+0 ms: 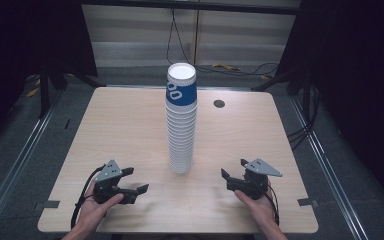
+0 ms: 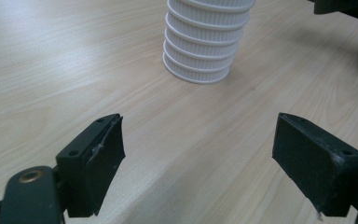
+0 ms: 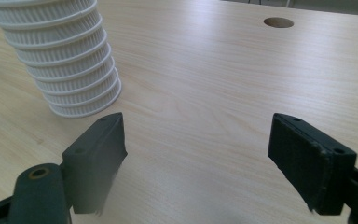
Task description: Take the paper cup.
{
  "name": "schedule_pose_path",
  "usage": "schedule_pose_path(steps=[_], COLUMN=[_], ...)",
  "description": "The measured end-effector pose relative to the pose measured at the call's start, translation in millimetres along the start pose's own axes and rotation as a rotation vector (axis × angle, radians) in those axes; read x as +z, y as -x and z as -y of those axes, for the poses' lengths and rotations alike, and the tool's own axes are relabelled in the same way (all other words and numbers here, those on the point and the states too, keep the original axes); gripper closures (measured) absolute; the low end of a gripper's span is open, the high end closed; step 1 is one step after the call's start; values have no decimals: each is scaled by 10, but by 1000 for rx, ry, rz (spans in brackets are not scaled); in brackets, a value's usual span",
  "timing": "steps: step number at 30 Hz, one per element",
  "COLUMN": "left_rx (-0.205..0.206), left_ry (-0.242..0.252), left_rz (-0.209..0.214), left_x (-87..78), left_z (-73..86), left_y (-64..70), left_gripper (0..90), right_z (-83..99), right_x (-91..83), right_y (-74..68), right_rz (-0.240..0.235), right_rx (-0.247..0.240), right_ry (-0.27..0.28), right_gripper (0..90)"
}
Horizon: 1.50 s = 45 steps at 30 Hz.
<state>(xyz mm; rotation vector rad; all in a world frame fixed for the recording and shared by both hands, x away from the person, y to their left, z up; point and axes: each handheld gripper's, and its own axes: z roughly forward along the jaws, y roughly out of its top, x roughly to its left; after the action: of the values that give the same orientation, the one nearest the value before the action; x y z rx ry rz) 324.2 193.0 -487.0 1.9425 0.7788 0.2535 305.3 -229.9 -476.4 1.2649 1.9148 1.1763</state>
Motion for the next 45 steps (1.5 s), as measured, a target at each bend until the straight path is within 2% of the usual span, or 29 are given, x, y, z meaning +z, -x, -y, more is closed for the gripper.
schedule_pose_path(steps=[9, 11, 12, 14, 19, 23, 29, 32, 38, 40, 42, 45], left_rx=[-1, -19, -15, 8, 8, 3, 1, -7, 5, -2, 4, 13], left_ry=[7, 11, 19, 12, 6, 0, -4, -12, -11, -5, -2, 11], left_rz=[3, 14, 12, 4, 14, 8, -4, 8, 14, 21, 20, 18], left_x=[-12, -28, -39, -45, -11, 36, 50, 50, 56, 40, -5, -36], left_z=[7, -2, -6, -5, -18, -28, -15, -7, -6, 11, 18, 7], left_y=[7, 2, 10, 26, 22, 14, 18, 31, 60, 64, 66, 55], left_gripper=[165, 165, 165, 165, 166, 166, 165, 166, 166, 166, 166, 166], right_z=[-42, -66, -80, -100, -153, -215, -288, -388, -532, -578, -624, -689], right_x=[-34, -52, -64, -89, -117, -175, -155, -139, -160, -166, -180, -217], right_y=[-2, 7, 6, -5, -40, -62, -48, -81, -101, -119, -137, -151], right_rz=[-41, -59, -79, -84, -123, -144, -174, -203, -215, -229, -265, -263], right_rx=[26, 34, 30, 30, 25, 18, 17, 8, -3, -7, -8, -4], right_ry=[12, 24, 31, 42, 42, 72, 71, 69, 71, 64, 51, 69], right_gripper=[173, 175, 178, 178, 188, 189, 189, 189, 192, 192, 215, 217])
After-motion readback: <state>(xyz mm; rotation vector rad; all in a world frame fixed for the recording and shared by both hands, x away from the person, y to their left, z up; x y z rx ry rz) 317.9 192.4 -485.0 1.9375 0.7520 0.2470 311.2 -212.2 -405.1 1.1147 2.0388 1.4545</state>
